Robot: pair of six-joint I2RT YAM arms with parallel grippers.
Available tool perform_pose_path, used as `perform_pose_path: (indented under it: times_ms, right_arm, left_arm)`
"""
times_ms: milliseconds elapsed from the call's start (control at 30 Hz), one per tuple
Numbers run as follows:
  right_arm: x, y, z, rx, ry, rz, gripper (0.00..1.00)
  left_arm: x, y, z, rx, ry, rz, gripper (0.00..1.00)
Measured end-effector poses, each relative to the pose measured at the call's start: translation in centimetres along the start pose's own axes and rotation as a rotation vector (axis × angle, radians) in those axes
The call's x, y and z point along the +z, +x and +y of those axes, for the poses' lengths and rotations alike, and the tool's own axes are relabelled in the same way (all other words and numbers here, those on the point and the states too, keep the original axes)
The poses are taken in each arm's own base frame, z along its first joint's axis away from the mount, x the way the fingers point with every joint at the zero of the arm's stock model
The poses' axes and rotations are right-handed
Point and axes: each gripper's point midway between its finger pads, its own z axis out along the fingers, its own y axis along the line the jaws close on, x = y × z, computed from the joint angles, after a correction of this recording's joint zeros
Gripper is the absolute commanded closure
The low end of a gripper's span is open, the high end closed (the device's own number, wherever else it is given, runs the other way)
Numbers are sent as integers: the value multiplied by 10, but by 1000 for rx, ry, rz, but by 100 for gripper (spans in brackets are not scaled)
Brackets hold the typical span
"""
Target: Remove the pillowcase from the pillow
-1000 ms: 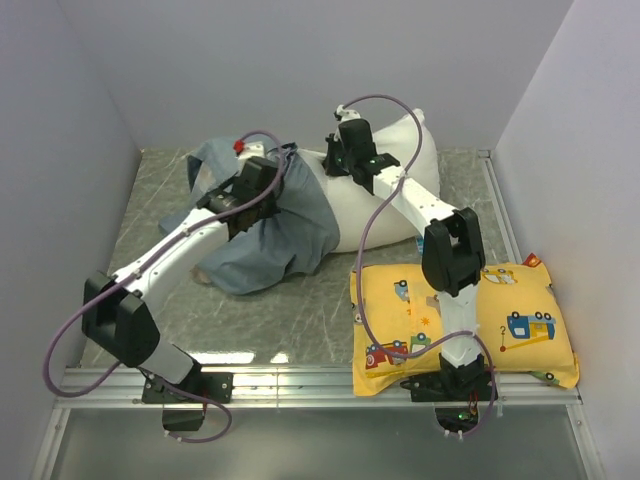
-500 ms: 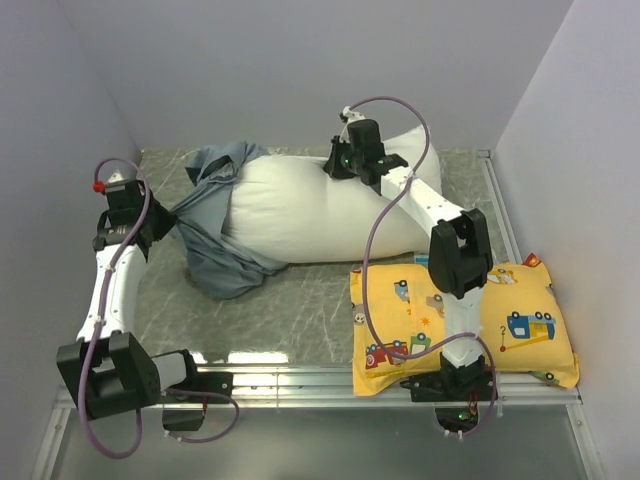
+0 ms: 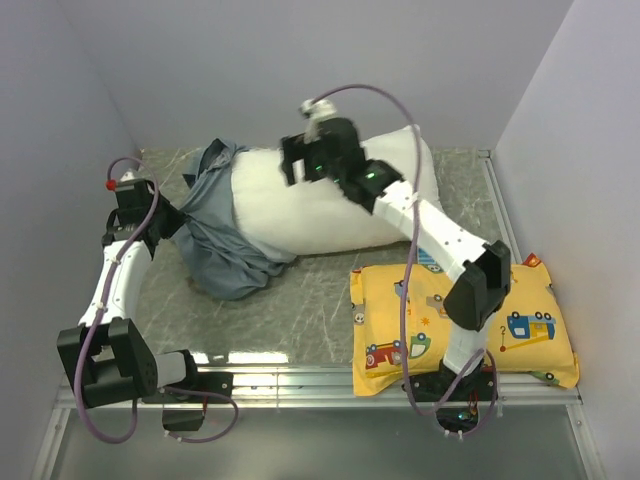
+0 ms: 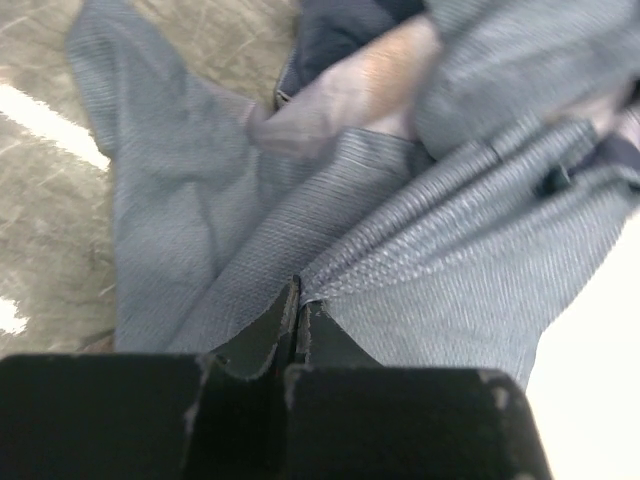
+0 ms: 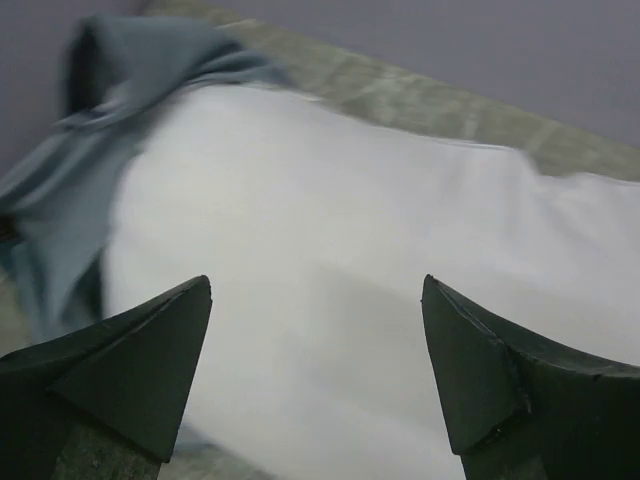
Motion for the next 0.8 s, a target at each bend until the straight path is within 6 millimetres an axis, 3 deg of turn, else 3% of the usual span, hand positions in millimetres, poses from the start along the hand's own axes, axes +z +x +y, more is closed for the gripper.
perform_pose_path:
  times_ms: [100,167,267,367,433,467,500,567,667,800]
  right_arm:
    - [1,10,75,-94,-117,14,5]
    - [12,29,115,-148,-179,52,5]
    - [48,61,133,-187,-179,123,4]
    - [93,108,117,-210,-114,218,9]
    - [112,131,101,-216,-71,256,24]
    - [116,134,96,-213,-60,258,61]
    - [118,133,93,-207,-53,254,80]
    - [115,122,86,-165,-44,233,100]
    - [106,116,67,-92,-27,240,100]
    - [90,114,16,46,1,261,100]
  left_arm:
    - [5,3,-3,6,6,8,99]
    - [10,5,-3,6,1,19,100]
    - [16,5,-3,7,-8,28,100]
    - [21,2,-5,7,-12,28,100]
    - [24,-1,-6,4,-14,26,99]
    - [25,-2,-6,3,-14,23,99]
    - [26,-2,-6,3,-15,22,100]
    - [28,-5,-6,0,-24,17,100]
    - [31,-12,-7,-12,-30,6,100]
    - [33,-22,3,-71,-30,9,100]
